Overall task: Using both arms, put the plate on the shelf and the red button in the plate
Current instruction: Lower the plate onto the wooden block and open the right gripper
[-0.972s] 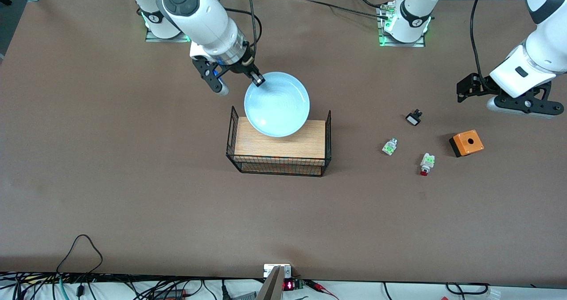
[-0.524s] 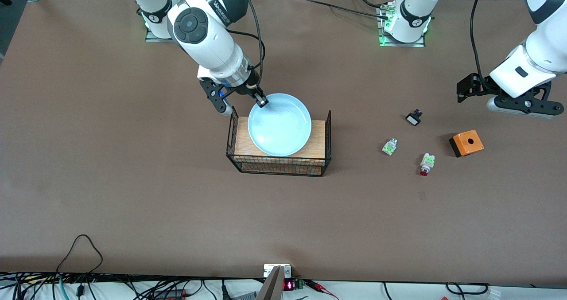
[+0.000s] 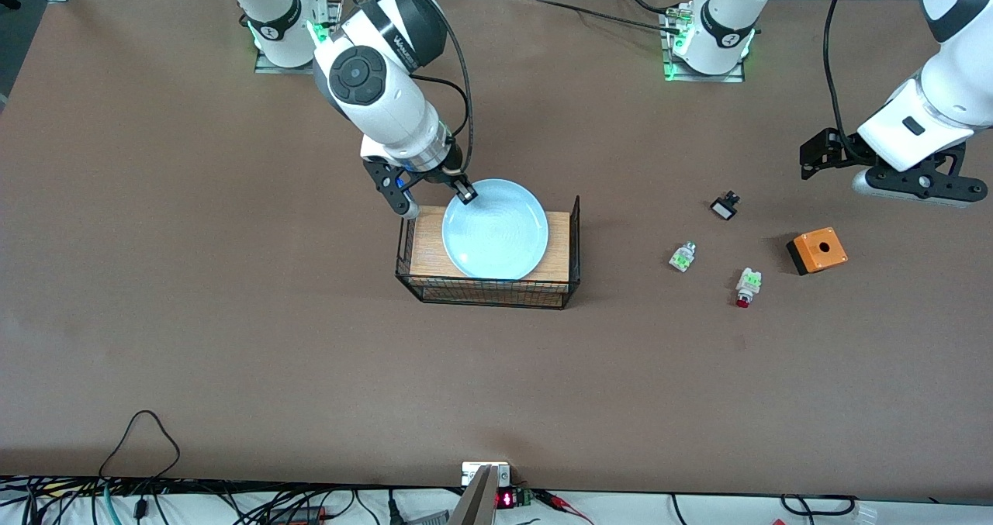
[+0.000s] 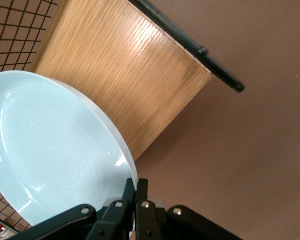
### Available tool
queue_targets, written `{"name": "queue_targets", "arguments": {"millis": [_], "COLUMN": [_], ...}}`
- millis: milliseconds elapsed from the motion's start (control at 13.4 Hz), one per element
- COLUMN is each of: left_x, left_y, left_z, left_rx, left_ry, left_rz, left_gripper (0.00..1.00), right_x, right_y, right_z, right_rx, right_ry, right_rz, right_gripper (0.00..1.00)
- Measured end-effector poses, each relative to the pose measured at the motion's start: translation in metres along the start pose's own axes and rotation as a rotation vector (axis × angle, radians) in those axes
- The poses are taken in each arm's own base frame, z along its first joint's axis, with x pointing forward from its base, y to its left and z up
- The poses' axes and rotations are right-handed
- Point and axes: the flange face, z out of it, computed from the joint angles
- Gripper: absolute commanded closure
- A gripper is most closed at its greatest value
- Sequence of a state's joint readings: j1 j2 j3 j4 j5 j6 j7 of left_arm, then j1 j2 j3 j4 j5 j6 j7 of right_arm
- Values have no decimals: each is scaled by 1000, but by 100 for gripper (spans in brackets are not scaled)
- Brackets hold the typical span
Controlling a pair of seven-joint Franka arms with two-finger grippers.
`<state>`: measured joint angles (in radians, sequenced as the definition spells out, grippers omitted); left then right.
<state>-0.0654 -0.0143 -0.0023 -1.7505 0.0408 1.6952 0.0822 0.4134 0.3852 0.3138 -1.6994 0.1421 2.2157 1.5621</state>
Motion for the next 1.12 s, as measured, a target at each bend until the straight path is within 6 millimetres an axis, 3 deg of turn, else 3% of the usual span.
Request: {"name": "queue_targets", "arguments": {"millis": [673, 748, 823, 898, 1122], "left_x": [0, 0, 0, 0, 0], "left_y": [0, 0, 0, 0, 0], "left_z": [0, 0, 0, 0, 0], "left_rx": [0, 0, 0, 0, 0], "left_ry": [0, 0, 0, 0, 0], "left_rz": [-1, -1, -1, -1, -1], "left_gripper": [0, 0, 0, 0, 0], "right_x": [22, 24, 26, 31, 49], "right_y": [1, 2, 2, 2, 1], "right_z": [27, 28, 28, 28, 20], "right_rx": [-33, -35, -36, -34, -34], "right_ry": [5, 6, 6, 11, 20], "right_rz": [-86, -94, -104, -105, -98], "right_gripper": [100, 92, 11, 0, 0]}}
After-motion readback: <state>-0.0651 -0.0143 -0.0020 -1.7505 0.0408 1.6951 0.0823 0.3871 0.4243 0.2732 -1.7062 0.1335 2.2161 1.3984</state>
